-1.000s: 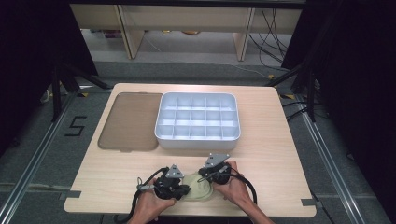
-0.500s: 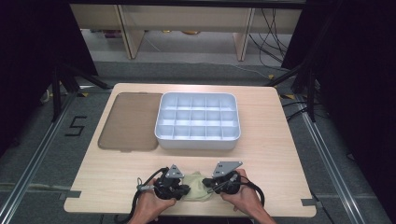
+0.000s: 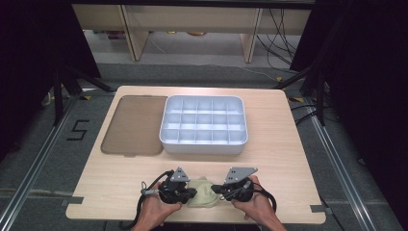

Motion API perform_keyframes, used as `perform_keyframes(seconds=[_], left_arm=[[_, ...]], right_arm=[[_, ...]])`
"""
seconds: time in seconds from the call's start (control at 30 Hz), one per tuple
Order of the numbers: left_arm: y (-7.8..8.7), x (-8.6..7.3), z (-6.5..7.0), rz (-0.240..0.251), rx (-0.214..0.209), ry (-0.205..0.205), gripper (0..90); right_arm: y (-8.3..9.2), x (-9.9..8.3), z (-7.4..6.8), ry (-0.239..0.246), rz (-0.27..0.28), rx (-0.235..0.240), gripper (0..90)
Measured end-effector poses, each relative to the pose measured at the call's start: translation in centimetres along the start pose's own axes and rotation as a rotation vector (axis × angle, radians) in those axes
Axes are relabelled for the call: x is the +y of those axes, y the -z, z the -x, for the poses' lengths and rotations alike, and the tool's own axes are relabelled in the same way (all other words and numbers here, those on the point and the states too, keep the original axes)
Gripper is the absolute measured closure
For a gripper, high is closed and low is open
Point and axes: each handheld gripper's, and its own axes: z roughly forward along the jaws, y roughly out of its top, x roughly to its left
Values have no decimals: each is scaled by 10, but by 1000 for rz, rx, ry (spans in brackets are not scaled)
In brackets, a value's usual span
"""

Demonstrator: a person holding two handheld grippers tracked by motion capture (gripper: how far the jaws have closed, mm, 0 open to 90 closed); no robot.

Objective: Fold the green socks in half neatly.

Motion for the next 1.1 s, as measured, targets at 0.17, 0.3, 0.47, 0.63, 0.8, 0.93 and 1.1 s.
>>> perform_keyframes(seconds=[0.17, 0.3, 0.47, 0.63, 0.8, 0.93, 1.1], left_arm=[[-2, 6, -12, 26, 36, 6, 870], [-9, 7, -21, 6, 54, 7, 870], [-16, 6, -26, 7, 44, 54, 873], [-16, 7, -24, 9, 49, 36, 868], [-16, 7, -24, -5, 56, 19, 868], [-16, 7, -25, -9, 55, 16, 868], [-16, 7, -24, 5, 55, 32, 868]], right_arm=[[-4, -7, -6, 27, -39, 25, 900], [-12, -10, -10, 46, -83, 33, 900], [-15, -14, -8, 37, -115, 34, 900], [-9, -9, -4, 7, -66, 9, 895], [-11, 7, 9, 12, -14, -59, 895], [-21, 0, 15, -6, -76, -78, 899], [-19, -1, 18, -12, -93, -97, 899]])
